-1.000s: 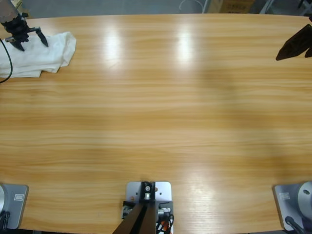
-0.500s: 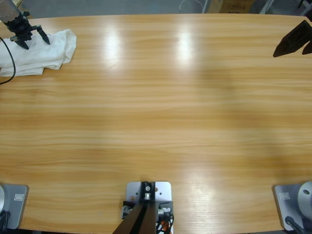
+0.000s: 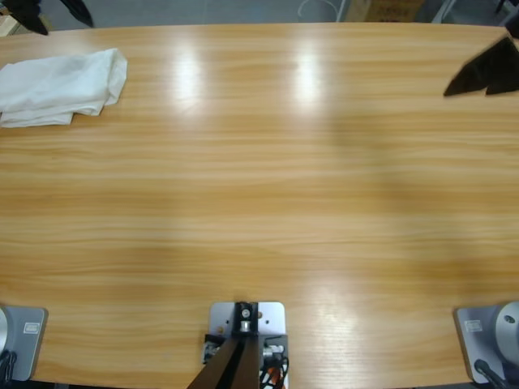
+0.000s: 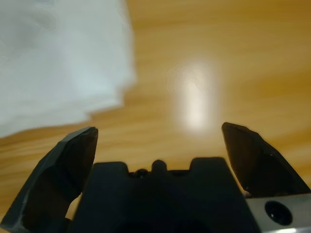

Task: Fold clothes

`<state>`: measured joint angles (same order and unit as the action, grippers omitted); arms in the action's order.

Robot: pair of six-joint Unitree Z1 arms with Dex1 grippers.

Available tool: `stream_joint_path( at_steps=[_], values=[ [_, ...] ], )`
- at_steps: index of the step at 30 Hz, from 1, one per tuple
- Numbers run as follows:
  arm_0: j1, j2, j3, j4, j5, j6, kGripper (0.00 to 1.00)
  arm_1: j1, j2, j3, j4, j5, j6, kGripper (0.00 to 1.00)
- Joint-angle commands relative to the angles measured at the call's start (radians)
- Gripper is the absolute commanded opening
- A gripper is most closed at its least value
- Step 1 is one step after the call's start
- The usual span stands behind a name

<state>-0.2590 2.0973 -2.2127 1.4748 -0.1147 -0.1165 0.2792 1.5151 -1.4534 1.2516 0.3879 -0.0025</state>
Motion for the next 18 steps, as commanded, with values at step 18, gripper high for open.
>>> stream_joint_path(
  at_steps=[18],
  values=[
    [-0.551, -0.615, 1.179, -0.753, 0.02, -0.11, 0.987, 0.426, -0.125, 0.523, -0.572, -0.016, 0.02, 0.959]
  ],
)
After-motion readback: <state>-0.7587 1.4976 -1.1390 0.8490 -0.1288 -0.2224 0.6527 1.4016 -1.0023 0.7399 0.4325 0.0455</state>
